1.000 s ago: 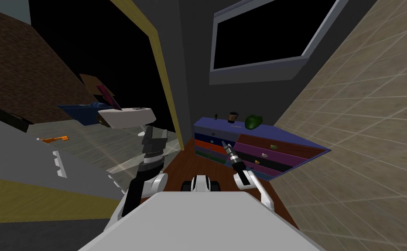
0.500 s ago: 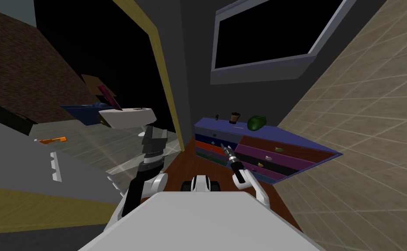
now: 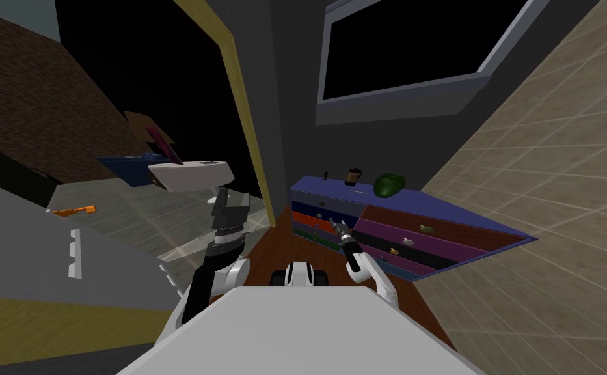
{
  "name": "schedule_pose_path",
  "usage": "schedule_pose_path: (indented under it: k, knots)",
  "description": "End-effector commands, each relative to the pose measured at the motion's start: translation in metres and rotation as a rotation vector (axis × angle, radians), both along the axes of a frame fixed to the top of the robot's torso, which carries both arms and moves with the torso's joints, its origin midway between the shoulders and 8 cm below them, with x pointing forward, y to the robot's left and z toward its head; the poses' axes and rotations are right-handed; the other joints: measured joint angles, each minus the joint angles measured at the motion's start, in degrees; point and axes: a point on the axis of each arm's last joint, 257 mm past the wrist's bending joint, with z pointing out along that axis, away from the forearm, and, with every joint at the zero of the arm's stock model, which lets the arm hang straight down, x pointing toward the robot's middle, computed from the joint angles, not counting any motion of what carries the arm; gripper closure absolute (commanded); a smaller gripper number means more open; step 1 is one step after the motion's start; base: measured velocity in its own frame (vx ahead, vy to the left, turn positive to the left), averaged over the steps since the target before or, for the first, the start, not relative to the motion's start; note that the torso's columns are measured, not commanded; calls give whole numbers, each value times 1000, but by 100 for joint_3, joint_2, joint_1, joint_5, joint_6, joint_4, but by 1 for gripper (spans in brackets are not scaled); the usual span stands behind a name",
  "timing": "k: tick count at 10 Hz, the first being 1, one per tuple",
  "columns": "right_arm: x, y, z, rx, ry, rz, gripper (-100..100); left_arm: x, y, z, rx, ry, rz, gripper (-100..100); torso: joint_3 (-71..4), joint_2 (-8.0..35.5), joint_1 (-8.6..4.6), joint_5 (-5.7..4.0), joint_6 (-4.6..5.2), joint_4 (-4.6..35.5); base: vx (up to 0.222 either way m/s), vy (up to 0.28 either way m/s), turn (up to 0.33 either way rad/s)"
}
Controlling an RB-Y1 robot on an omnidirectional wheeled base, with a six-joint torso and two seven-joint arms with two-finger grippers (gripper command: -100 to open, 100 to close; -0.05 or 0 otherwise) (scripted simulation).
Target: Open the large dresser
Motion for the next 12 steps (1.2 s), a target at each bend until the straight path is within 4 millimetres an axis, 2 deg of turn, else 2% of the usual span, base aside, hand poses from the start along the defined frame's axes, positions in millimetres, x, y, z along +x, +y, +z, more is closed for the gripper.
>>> schedule_pose_path:
  k: [1, 2, 4, 5, 6, 7, 8, 9, 11, 12]
  knots:
    - [2, -11, -20, -110, 50, -30, -100, 0, 0, 0, 0, 0, 0, 0, -8, -14, 4, 0, -1, -4, 74, 17, 24]
    - [3, -17, -36, -170, 89, -44, -100, 0, 0, 0, 0, 0, 0, 0, -9, -12, 2, 0, 0, -4, 72, 19, 54]
    - [3, -20, -35, -214, 88, -52, -100, 0, 0, 0, 0, 0, 0, 0, 0, 1, -2, -1, 1, 0, 41, 8, 12]
    - [3, -30, -50, -279, 127, -75, -100, 0, 0, 0, 0, 0, 0, 0, 6, 11, -4, -1, 0, 3, 45, 11, 56]
    - [4, -30, -48, -304, 123, -74, -100, 0, 0, 0, 0, 0, 0, 0, 2, 1, 0, -1, -2, 1, 49, 12, 35]
    - [3, -39, -61, -369, 158, -95, -100, 0, 0, 0, 0, 0, 0, 0, -3, -5, 1, 0, 0, -2, 65, 22, 63]
    - [4, -40, -59, -400, 154, -94, -100, 0, 0, 0, 0, 0, 0, 0, -7, -12, 4, 1, -1, -4, 52, 15, 31]
    - [4, -48, -70, -467, 184, -111, -100, 0, 0, 0, 0, 0, 0, 0, -5, -6, 0, 0, 0, -2, 47, 11, 69]
    - [4, -49, -67, -500, 179, -112, -100, 0, 0, 0, 0, 0, 0, 0, 1, 2, -1, -1, 1, 0, 29, 10, 13]
    - [4, -58, -76, -569, 207, -132, -100, 0, 0, 0, 0, 0, 0, 0, 4, 7, -2, -1, 0, 2, 30, 12, 69]
